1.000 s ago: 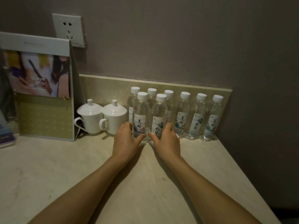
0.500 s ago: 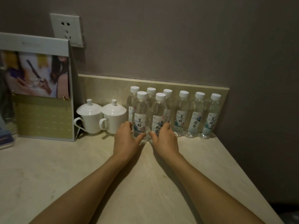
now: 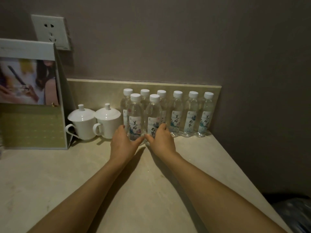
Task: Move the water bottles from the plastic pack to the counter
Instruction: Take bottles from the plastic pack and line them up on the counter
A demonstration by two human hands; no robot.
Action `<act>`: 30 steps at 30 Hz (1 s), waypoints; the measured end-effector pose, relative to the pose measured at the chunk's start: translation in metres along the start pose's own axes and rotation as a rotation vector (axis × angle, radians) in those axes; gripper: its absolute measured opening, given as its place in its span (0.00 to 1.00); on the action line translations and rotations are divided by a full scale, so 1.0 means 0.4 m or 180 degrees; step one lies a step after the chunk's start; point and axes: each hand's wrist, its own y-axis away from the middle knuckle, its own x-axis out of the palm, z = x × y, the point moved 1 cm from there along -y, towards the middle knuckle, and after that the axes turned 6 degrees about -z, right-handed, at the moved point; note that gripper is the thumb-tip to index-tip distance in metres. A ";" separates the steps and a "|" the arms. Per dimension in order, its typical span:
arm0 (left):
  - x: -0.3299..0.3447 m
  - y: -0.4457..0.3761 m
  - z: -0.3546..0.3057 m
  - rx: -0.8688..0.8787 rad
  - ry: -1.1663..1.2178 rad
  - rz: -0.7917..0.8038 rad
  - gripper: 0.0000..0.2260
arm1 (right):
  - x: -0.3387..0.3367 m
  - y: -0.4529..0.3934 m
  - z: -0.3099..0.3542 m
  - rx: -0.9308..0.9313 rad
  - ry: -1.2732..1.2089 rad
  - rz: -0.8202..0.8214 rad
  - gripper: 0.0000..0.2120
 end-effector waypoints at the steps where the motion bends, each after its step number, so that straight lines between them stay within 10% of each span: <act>1: -0.003 0.010 -0.006 -0.0056 0.0062 -0.0017 0.29 | -0.004 0.003 -0.002 -0.0014 -0.0023 0.0048 0.38; 11: -0.010 0.172 -0.191 -0.0047 0.0518 -0.0291 0.04 | -0.173 0.074 -0.111 -0.0224 -0.0201 0.0046 0.23; 30: 0.575 0.769 -0.839 0.0314 0.1264 0.0683 0.09 | -0.941 0.306 -0.885 -0.0054 -0.0695 -0.1649 0.06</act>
